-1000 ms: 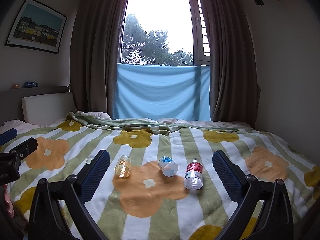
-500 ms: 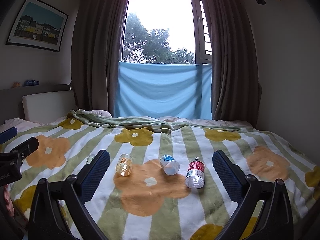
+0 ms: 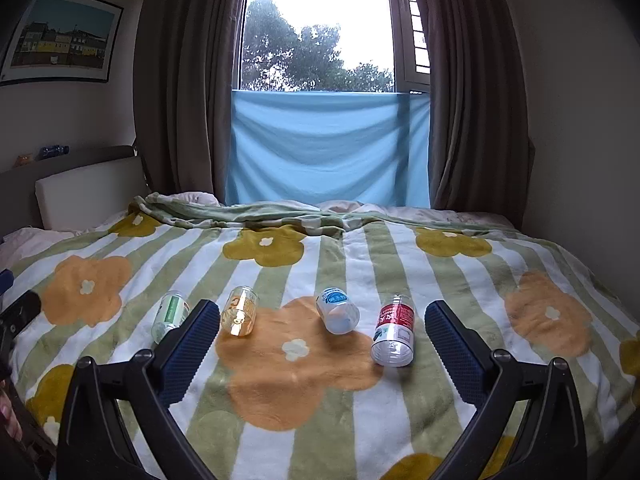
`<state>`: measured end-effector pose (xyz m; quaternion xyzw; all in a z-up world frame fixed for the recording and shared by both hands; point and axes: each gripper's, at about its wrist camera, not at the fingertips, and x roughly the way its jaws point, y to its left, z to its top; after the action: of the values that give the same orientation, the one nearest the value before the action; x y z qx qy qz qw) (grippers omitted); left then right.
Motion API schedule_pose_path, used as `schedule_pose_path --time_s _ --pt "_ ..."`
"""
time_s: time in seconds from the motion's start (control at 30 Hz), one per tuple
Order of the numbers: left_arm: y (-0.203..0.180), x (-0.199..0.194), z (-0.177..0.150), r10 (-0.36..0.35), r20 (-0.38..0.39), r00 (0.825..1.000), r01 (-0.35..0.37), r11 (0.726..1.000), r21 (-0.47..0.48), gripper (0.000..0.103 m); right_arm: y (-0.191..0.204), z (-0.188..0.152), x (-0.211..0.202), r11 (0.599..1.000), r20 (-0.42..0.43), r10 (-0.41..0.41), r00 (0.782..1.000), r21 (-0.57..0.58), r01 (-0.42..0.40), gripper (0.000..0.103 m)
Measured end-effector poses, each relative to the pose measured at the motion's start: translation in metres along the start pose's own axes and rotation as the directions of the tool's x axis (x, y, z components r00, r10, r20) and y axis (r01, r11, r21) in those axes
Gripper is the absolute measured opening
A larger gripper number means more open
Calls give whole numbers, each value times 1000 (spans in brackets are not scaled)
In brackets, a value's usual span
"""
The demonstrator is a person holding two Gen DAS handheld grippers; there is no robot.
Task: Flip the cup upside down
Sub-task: 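Move the right tool to the white-blue bottle and close its fingers on it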
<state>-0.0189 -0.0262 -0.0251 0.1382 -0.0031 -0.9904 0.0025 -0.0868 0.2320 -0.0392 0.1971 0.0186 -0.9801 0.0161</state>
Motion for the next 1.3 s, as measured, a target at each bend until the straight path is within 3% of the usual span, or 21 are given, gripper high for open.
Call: schedule_pose_path --time_s 0.13,0.33,0.47,0.63,0.83,0.97,1.1,1.2,1.3 --pt "4 9 -6 6 -19 1000 -6 1000 -16 103 -17 23 63 998 -160 46 986 -28 -51 103" --pt "9 24 -15 16 -61 998 -18 1000 -24 103 -27 37 163 993 -353 71 933 -59 -98 103" --pt "12 35 -19 27 -92 995 -29 999 -24 103 -23 33 227 987 -474 73 878 -89 -131 103" --pt "14 49 -26 44 -135 990 -47 999 -18 103 -17 15 292 980 -609 53 791 -120 -159 101" --pt "10 66 -33 41 -180 983 -44 999 -14 103 -13 3 331 968 -669 -23 743 -201 -151 96" --pt "6 73 -37 46 -201 979 -48 999 -7 103 -10 -3 348 967 -711 -17 703 -191 -170 83" --pt "7 77 -39 32 -214 976 -37 999 -22 103 -12 -11 356 970 -728 8 685 -162 -183 74" --pt "6 78 -38 22 -219 975 -29 999 -29 103 -14 -15 358 972 -743 44 668 -122 -199 59" --pt "4 77 -38 23 -218 976 -30 999 -27 103 -14 -12 356 976 -738 50 673 -108 -190 57"
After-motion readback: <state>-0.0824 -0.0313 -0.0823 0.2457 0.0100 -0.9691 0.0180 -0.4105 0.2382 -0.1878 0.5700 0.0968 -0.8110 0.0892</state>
